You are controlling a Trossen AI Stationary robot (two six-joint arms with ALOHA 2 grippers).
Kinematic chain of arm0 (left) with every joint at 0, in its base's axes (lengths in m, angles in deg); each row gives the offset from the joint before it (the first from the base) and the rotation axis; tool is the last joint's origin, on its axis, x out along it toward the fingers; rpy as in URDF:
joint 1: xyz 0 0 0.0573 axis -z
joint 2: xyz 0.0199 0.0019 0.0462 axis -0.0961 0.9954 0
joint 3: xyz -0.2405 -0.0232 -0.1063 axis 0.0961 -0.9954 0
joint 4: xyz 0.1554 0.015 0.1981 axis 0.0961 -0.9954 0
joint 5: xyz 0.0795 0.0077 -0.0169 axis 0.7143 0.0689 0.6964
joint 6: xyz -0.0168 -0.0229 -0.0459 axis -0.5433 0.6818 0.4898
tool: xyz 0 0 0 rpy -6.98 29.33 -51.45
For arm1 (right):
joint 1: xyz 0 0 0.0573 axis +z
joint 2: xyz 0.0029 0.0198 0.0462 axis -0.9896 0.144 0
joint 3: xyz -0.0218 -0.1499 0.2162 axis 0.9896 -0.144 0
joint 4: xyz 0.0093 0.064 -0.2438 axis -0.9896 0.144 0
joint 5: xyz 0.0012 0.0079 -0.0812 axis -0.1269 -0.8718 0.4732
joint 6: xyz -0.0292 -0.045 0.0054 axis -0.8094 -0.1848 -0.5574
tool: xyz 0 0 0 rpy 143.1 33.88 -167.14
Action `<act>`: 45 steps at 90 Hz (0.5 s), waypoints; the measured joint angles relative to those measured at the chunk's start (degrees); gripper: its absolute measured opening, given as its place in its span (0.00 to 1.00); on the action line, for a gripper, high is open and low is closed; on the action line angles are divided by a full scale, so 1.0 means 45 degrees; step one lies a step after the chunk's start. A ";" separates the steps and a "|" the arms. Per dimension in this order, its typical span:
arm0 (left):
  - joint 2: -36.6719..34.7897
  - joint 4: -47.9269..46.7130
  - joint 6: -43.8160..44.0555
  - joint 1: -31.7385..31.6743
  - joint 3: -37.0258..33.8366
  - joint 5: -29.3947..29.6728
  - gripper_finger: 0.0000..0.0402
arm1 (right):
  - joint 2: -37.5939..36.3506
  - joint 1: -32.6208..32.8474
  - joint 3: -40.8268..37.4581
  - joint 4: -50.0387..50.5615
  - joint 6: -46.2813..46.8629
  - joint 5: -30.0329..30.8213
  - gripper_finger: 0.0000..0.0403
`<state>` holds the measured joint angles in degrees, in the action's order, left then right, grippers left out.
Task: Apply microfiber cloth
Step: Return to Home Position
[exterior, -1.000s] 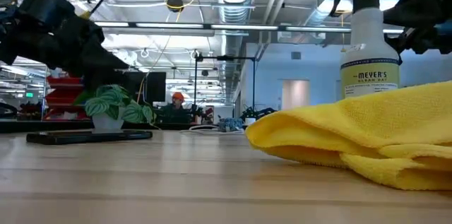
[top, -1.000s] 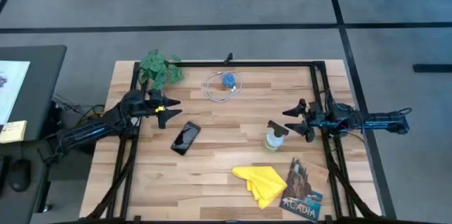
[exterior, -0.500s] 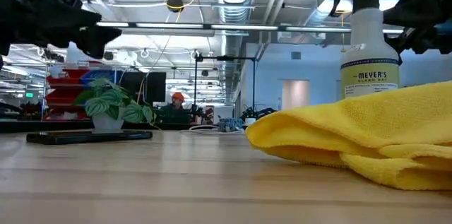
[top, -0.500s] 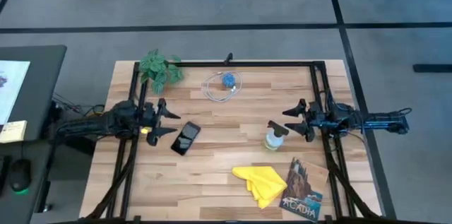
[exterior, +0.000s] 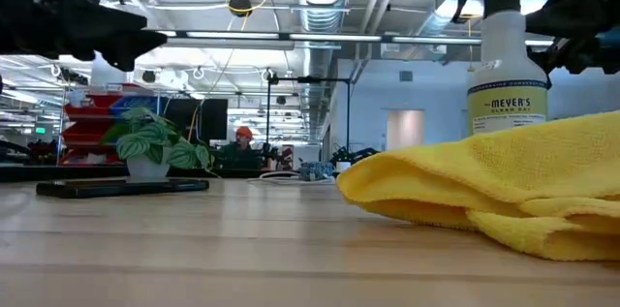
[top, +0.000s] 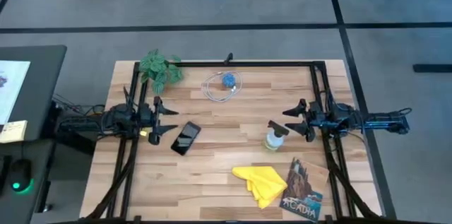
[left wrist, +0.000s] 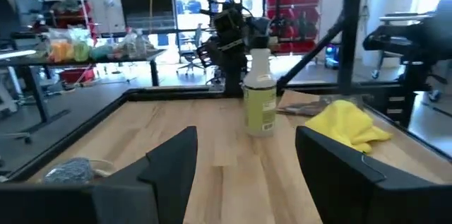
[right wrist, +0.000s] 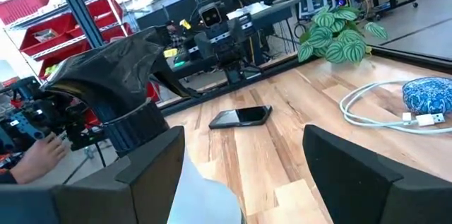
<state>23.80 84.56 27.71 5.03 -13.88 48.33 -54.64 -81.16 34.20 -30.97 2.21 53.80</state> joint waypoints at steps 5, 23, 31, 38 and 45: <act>0.0083 0.0003 0.0003 0.0001 0.0000 0.0024 0.54 | 0.0000 0.0000 0.0000 0.0000 0.0000 0.0000 0.68; 0.0348 0.0008 0.0027 -0.0002 0.0000 0.0044 0.54 | 0.0000 0.0001 0.0000 0.0000 0.0000 0.0000 0.68; 0.0343 0.0013 0.0027 -0.0002 0.0000 0.0048 0.54 | 0.0000 0.0000 0.0000 -0.0005 0.0000 0.0000 0.68; 0.0348 0.0013 0.0027 -0.0002 0.0000 0.0050 0.54 | 0.0000 0.0000 0.0000 -0.0009 0.0000 0.0000 0.68; 0.0348 0.0013 0.0027 -0.0002 0.0000 0.0053 0.54 | 0.0000 0.0000 0.0000 -0.0010 0.0000 -0.0001 0.68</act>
<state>25.36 84.61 27.83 5.02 -13.88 48.57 -54.64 -81.16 34.20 -31.02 2.21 53.79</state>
